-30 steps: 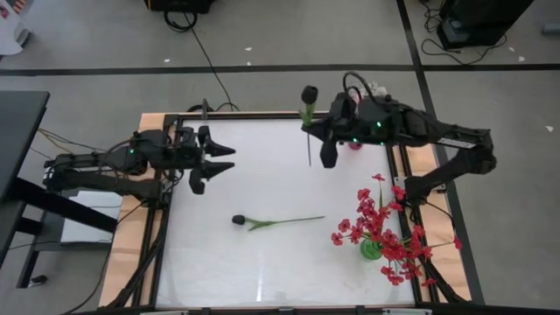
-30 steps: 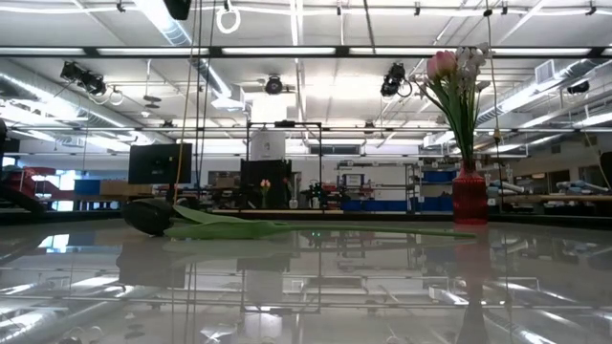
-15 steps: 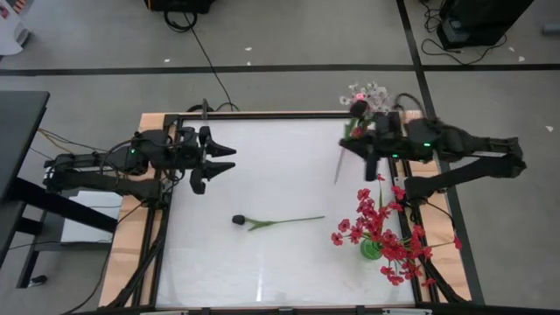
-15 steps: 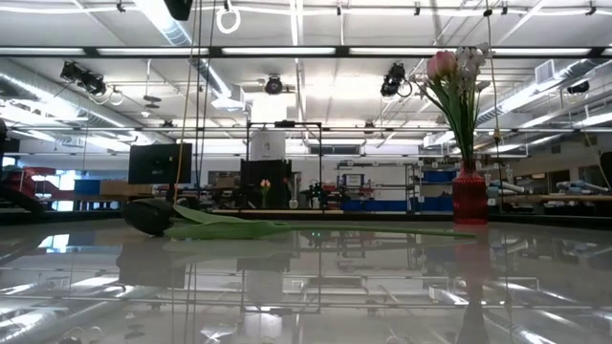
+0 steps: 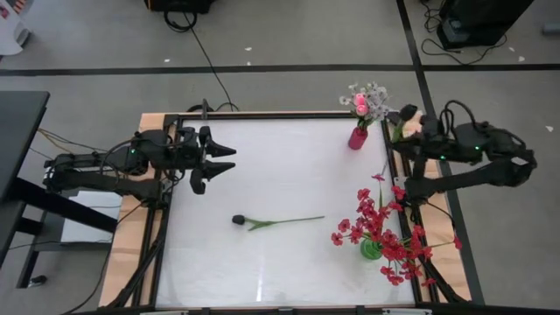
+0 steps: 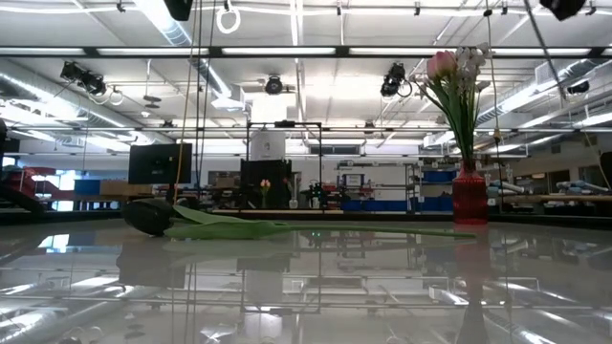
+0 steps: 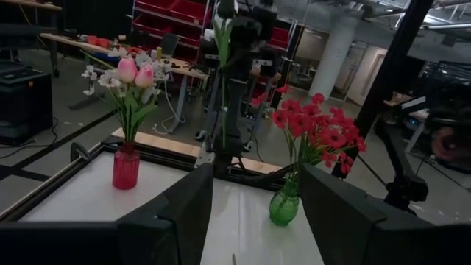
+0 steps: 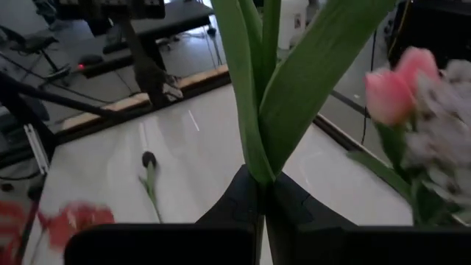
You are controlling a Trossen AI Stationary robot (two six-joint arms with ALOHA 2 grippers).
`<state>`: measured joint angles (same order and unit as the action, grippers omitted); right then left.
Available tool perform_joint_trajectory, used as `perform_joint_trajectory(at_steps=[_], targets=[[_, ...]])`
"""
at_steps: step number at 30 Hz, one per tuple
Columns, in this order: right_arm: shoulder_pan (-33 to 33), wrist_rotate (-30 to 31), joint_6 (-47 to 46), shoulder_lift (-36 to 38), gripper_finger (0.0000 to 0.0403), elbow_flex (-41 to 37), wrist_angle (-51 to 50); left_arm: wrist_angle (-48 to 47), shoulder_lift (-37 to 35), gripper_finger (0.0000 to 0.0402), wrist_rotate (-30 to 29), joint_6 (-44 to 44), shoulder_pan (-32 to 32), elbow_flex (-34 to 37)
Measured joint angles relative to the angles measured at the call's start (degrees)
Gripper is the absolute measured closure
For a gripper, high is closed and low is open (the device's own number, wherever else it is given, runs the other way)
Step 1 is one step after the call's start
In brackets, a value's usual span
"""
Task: Sort flowers into vase by color
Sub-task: Put the top black flower into the green vase
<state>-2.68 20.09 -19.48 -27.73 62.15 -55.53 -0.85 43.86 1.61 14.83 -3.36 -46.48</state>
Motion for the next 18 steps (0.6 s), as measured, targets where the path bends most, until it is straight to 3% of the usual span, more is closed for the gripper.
perform_joint_trajectory(at_steps=[5, 9, 13, 18], targets=[[0.0, -4.4, -0.1, 9.9, 0.0389, -5.5, -2.5, 0.0, 0.0, 0.0193, 0.0, 0.0, 0.0, 0.0], [0.0, -18.1, -0.5, 18.0, 0.0389, -12.2, -0.6, 0.0, 0.0, 0.0193, 0.0, 0.0, 0.0, 0.0], [0.0, -32.2, -4.1, 23.2, 0.0389, -19.1, 9.0, 0.0, 0.0, 0.0193, 0.0, 0.0, 0.0, 0.0], [0.0, -41.3, -6.3, 24.8, 0.0389, -24.4, 19.6, 0.0, 0.0, 0.0193, 0.0, 0.0, 0.0, 0.0]])
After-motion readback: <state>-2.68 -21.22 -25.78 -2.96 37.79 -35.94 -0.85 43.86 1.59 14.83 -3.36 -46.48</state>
